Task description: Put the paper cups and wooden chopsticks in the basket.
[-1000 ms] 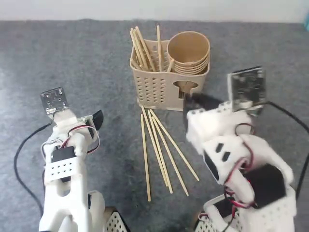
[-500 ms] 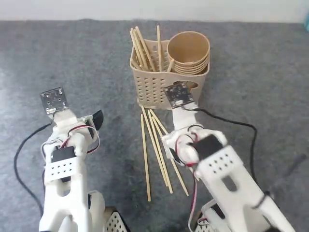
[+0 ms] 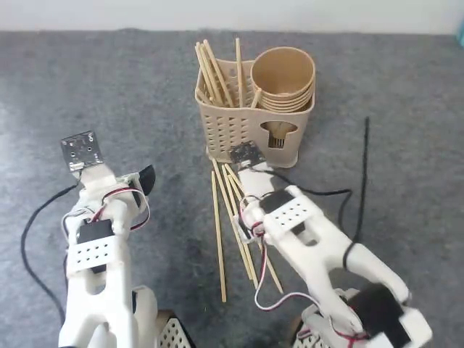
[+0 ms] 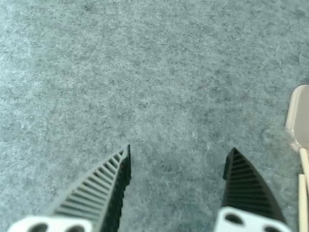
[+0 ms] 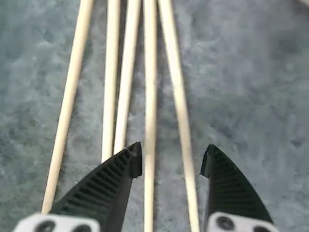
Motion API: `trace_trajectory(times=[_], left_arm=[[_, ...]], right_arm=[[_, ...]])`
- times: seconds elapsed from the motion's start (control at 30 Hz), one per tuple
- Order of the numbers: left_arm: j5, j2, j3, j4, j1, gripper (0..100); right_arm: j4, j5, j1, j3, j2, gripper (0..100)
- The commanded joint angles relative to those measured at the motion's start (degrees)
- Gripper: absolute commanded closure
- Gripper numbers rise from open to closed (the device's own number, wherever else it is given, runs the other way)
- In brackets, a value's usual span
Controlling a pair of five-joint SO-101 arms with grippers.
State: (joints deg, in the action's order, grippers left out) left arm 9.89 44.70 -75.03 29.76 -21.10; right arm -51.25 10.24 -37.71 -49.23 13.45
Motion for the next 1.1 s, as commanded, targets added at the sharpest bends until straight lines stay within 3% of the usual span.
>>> trace_trajectory(times=[0.0, 0.3, 0.47, 0.53, 1.07], left_arm=[[-0.8, 1.4, 0.6, -1.3, -0.4, 71], [-0.8, 1.4, 0.6, -1.3, -0.4, 71], [-0.8, 1.4, 0.6, -1.3, -0.4, 71], [-0.8, 1.4, 0.6, -1.3, -0.4, 71], [-0.8, 1.4, 0.6, -1.3, -0.4, 71]], right_arm=[[2.4, 0.0, -2.9, 0.6, -0.9, 78.6], [6.1, 0.0, 0.6, 0.6, -3.6, 79.6], [5.8, 0.0, 1.1, 0.6, -3.8, 99.8], [5.5, 0.0, 1.1, 0.6, -3.7, 96.6], [4.0, 0.0, 0.5, 5.9, -3.8, 98.8]])
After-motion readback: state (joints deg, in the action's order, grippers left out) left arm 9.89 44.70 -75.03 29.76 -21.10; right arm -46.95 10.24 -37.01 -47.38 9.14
